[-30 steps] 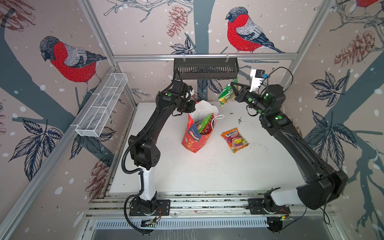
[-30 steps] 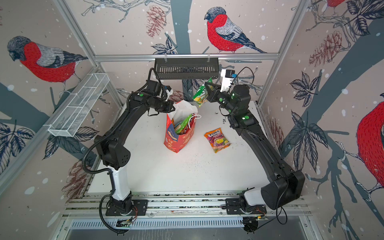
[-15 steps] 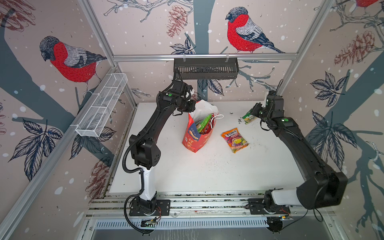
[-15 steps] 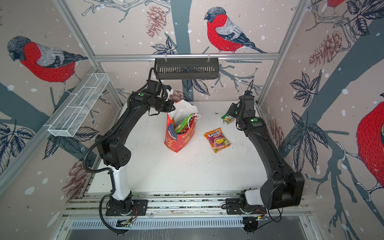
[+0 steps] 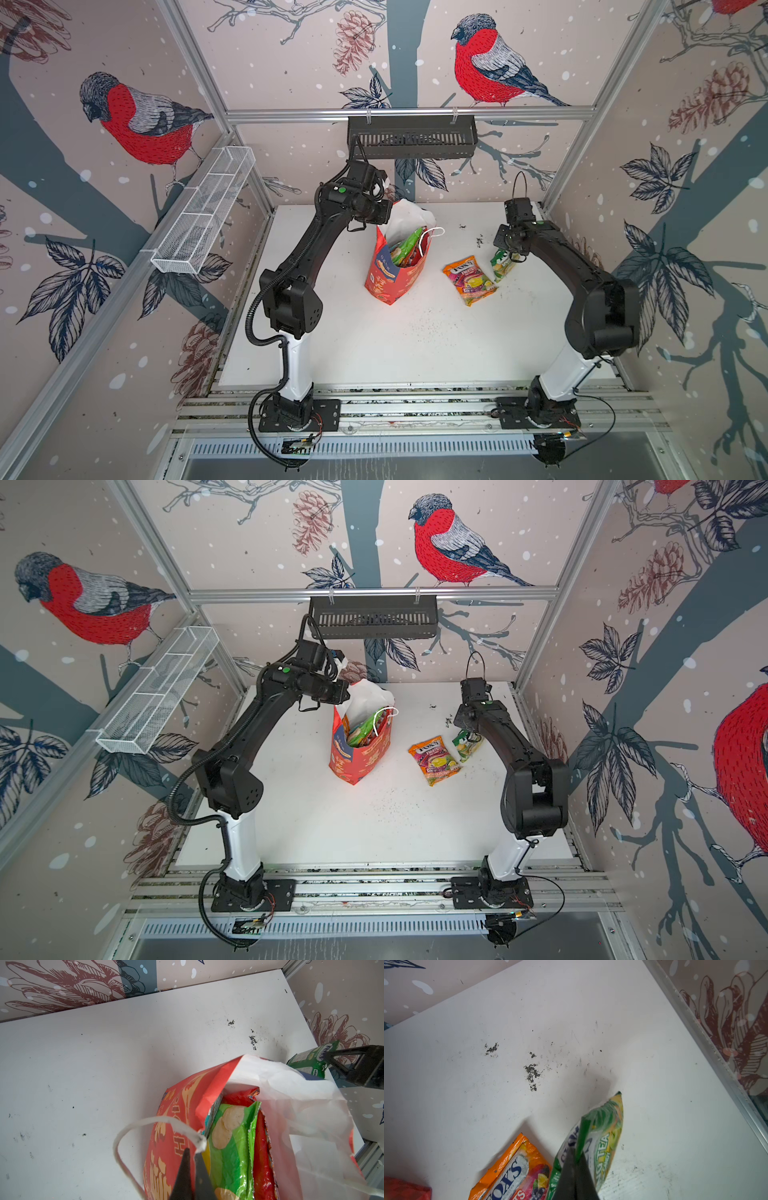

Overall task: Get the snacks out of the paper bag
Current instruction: 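Carry the green packet away from the bag and drop it beside the orange packet, then move the right gripper back over the bag opening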

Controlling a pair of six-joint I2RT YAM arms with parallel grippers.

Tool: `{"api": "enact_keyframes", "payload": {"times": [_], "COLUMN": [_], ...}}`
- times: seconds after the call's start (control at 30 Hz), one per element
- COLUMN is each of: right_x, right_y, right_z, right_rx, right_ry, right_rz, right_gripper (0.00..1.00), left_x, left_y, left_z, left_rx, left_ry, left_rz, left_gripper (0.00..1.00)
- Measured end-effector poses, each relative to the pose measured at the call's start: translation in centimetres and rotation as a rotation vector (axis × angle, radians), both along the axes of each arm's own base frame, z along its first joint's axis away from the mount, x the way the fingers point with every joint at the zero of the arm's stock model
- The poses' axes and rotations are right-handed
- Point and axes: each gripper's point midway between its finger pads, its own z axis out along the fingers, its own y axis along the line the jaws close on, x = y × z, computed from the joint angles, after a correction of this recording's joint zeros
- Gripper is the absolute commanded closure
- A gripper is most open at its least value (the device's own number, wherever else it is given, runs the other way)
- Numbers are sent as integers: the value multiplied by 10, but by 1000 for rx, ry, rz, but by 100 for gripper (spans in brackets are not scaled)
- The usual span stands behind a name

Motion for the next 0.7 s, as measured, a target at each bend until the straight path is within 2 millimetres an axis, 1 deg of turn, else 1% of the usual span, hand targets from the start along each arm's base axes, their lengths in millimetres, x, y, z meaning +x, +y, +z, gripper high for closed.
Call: {"api": "enact_keyframes", "payload": {"times": [0.03, 0.07, 0.13, 0.17, 0.2, 0.23, 0.27, 0.33, 0.43, 0.6, 0.7], "right_x": [2, 4, 8, 10, 12, 14, 17, 22, 30, 36, 28], "right_y": [2, 4, 11, 15, 19, 23, 27, 39, 57, 85, 101], "right_z": [-6, -12, -20, -23, -24, -24, -23, -18, 3, 57, 85], "right_rx": [4, 8, 31, 50, 70, 89, 118, 176, 259, 385, 463], "right_ry": [13, 27, 45, 48, 46, 41, 33, 10, -56, -212, -292], "right_rz": [6, 11, 30, 43, 57, 69, 84, 122, 185, 311, 404], "right_gripper": [94, 87, 70, 57, 48, 42, 39, 35, 34, 35, 35], "left_x": [0, -1, -4, -6, -8, -8, -10, -11, -13, -20, -24], "left_y": [0, -1, -3, -5, -7, -8, -10, -13, -18, -25, -31], "left_z": [0, 1, 2, 3, 4, 5, 6, 7, 9, 13, 14], "left_rx": [1, 3, 6, 7, 7, 7, 10, 14, 16, 26, 30], "left_ry": [-1, -4, -10, -15, -20, -24, -31, -41, -56, -81, -93], "left_rz": [-1, -5, -14, -22, -30, -36, -46, -63, -82, -122, -139], "left_gripper": [100, 100, 100, 100, 100, 100, 100, 100, 100, 100, 100]}}
